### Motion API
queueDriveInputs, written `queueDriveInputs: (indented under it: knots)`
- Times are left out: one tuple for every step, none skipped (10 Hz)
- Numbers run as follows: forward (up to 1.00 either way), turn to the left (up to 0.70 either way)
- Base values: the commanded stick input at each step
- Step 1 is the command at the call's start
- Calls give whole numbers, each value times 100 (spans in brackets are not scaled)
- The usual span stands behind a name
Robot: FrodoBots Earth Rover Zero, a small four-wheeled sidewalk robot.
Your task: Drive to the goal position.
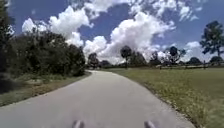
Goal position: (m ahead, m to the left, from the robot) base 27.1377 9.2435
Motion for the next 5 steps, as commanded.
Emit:
queueDriveInputs:
  knots:
    - [50,0]
    - [50,0]
    - [50,0]
    - [50,0]
    - [50,0]
